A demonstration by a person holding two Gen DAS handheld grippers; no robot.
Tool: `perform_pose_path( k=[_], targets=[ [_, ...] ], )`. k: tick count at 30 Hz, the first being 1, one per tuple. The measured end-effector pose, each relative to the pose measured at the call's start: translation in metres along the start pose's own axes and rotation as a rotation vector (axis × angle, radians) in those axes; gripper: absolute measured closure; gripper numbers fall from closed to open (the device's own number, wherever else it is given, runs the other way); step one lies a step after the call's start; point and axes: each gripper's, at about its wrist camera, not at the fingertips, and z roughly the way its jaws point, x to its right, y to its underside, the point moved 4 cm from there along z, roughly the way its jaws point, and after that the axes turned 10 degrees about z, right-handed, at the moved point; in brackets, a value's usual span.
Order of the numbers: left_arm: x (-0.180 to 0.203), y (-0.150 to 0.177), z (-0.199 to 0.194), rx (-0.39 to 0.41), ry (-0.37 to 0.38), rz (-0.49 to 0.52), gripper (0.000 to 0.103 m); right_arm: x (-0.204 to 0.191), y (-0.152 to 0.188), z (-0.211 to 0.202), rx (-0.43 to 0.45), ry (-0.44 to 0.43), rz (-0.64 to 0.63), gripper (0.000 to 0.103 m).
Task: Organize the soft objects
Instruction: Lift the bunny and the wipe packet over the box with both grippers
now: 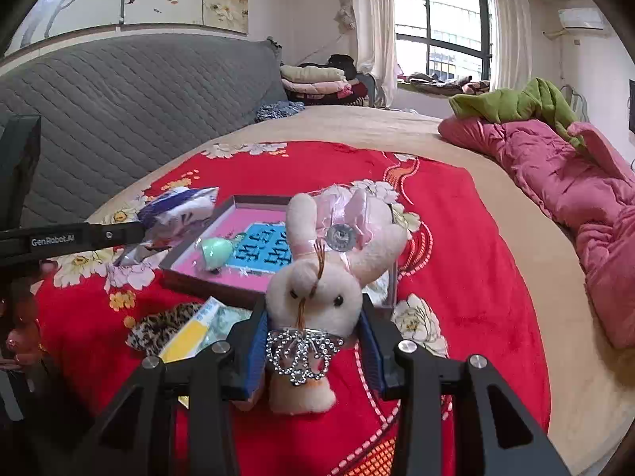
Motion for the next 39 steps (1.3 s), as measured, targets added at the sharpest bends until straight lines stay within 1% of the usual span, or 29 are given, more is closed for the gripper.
perform_pose_path(
  k=[10, 17, 24, 32, 36, 39],
  targets=[
    [0.013, -0.018, 0.003, 0.017, -0.024, 0.015, 0.096, -0.014, -0.021, 0.004, 0.019, -0.023, -0.024, 0.061],
    [0.015, -0.028, 0.009, 0.016, -0.038, 0.014, 0.096, -0.016, -0.040, 0.007, 0.043, -0.020, -0.030, 0.061],
    [0.013, -0.037, 0.016, 0.015, -0.041, 0.003, 0.096, -0.018, -0.057, 0.013, 0.055, -0.021, -0.026, 0.061],
    [0.013, -0.045, 0.022, 0.013, -0.044, 0.003, 0.096, -0.019, -0.066, 0.022, 0.053, -0.021, -0.028, 0.061],
    [0.012, -0.046, 0.027, 0.005, -0.031, -0.011, 0.096, -0.020, -0.072, 0.026, 0.050, -0.032, -0.019, 0.061],
    [0.010, -0.048, 0.030, 0.005, -0.028, -0.018, 0.096, -0.020, -0.075, 0.029, 0.049, -0.019, -0.020, 0.061]
  ],
)
